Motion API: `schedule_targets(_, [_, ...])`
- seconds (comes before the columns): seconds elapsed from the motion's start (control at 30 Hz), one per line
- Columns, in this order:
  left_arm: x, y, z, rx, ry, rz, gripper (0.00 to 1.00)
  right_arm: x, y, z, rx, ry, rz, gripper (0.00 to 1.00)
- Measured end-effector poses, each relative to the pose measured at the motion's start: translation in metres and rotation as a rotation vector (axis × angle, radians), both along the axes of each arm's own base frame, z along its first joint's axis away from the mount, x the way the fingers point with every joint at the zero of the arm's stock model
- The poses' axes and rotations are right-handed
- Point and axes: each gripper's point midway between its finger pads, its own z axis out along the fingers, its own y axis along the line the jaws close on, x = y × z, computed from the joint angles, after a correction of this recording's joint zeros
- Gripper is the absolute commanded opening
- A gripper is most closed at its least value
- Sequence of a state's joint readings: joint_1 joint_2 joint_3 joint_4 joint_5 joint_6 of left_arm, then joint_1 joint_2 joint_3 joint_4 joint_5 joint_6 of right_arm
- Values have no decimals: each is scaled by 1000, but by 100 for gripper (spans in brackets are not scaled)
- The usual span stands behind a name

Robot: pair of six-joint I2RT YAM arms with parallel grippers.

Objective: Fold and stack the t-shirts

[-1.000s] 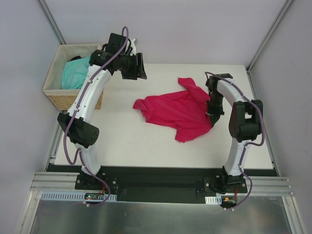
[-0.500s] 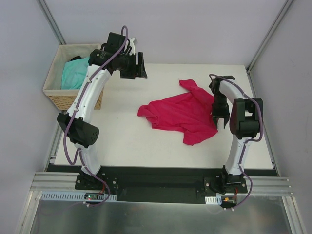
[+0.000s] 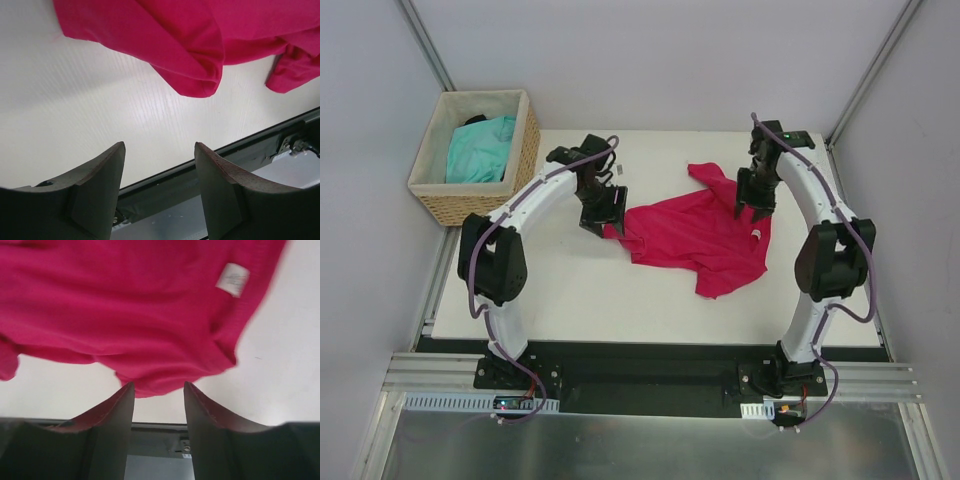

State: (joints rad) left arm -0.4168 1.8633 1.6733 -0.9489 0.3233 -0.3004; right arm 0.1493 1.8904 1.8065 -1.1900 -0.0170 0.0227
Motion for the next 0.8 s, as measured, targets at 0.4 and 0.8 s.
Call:
schedule_targets(0.4, [7, -16, -7, 11, -70, -24, 57, -26, 68, -110, 163, 300, 149, 1])
schedule_targets(0.8, [18, -11, -3, 45, -113, 32, 57, -72, 36, -128, 3, 446, 159, 1])
